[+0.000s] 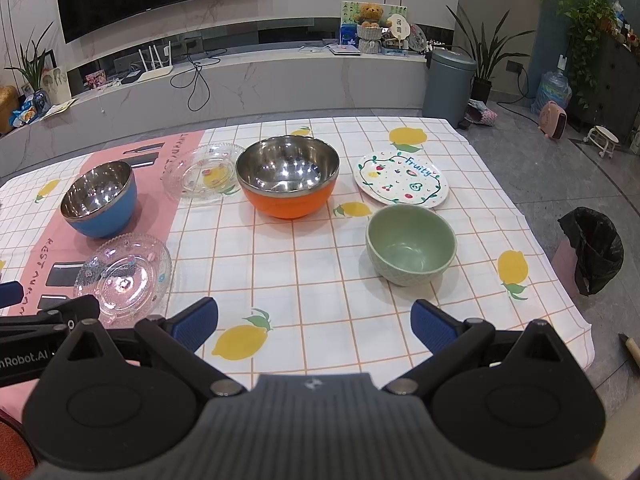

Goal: Organize plates and bowls
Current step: 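Lower both grippers onto the pink-decorated glass plate rim and close them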

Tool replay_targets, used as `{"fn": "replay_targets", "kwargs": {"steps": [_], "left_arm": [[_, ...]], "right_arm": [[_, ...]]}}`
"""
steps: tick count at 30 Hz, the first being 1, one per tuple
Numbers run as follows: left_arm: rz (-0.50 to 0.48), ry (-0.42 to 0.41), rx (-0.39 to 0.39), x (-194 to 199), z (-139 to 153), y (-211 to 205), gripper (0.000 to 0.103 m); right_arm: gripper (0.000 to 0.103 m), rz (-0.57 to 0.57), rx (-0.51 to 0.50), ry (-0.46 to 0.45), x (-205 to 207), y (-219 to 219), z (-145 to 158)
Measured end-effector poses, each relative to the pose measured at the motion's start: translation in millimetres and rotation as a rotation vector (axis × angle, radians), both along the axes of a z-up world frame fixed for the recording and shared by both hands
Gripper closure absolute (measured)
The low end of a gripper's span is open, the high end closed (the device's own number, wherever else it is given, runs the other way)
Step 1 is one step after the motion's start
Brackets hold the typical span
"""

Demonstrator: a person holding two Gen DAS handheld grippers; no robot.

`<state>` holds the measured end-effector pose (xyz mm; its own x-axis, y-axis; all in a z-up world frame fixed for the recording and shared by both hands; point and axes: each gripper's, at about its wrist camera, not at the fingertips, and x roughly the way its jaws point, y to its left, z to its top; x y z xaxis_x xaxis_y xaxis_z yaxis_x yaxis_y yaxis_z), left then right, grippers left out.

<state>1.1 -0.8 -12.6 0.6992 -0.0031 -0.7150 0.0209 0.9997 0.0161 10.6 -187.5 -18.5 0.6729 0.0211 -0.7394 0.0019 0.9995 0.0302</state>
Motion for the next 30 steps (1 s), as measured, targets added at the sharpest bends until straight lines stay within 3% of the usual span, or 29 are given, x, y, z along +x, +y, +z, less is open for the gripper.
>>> {"fn": "replay_targets", "kwargs": {"steps": [7,11,16,19,25,27,30], "left_arm": [[-0.021,-0.064,-0.028,-2.0,0.1,10.6,0.000],[-0.018,-0.066,-0.082,4.8,0.8,27.7,0.019],[-0.004,-0.073,-0.099,14.9,-6.2,50.7,0.026],[0.005,-0.071,-0.122,23.4,-12.4,66.6,0.035],[0.022,-0.076,-0.128,43.9,-34.7,95.6,0.068],[0.042,-0.045,-0.144,53.3,-45.4,105.9,0.068],[0.067,-0.013,-0.203,61.8,-57.4,121.0,0.068]], "right_arm": [[0.003,0.006,0.059,-0.017,1.8,-3.0,-3.1],[0.003,0.029,0.139,-0.078,3.5,-6.4,-6.5],[0.006,0.095,0.164,-0.133,16.6,5.4,-10.7],[0.018,0.158,0.182,-0.129,31.7,19.5,-16.3],[0.054,0.246,0.251,-0.048,70.7,51.9,-41.5],[0.064,0.256,0.287,-0.011,84.6,60.6,-53.1],[0.068,0.261,0.311,0.036,101.2,72.1,-68.2]]}}
